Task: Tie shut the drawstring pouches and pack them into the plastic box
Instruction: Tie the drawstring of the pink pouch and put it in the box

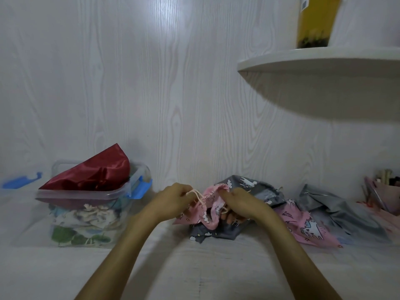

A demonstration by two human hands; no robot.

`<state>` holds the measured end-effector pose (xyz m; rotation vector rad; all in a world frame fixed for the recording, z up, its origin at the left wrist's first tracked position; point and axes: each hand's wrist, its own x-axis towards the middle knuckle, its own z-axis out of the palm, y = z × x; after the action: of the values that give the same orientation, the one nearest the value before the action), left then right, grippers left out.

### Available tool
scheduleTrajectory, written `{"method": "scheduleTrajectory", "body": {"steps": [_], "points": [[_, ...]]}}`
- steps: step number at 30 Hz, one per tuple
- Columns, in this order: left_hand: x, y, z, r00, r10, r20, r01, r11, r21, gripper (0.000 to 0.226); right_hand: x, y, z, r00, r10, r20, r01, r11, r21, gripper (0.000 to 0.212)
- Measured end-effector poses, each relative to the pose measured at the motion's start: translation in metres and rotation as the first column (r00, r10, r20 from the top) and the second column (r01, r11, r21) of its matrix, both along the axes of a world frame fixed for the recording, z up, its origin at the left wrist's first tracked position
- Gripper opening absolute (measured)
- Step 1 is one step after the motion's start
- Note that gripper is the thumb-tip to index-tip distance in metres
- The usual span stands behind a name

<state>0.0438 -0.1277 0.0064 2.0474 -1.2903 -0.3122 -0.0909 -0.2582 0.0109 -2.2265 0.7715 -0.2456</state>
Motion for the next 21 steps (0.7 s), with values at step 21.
{"method": "scheduleTrajectory", "body": {"steps": [21], "points": [[0.011, 0.003, 0.012, 0.568, -0.124, -0.814, -0.588, 0.63, -0.507, 0.029, -0.05, -0.054, 0.016, 0.437, -0.716, 0.544, -0.27, 0.473, 0.839, 0.035]]}}
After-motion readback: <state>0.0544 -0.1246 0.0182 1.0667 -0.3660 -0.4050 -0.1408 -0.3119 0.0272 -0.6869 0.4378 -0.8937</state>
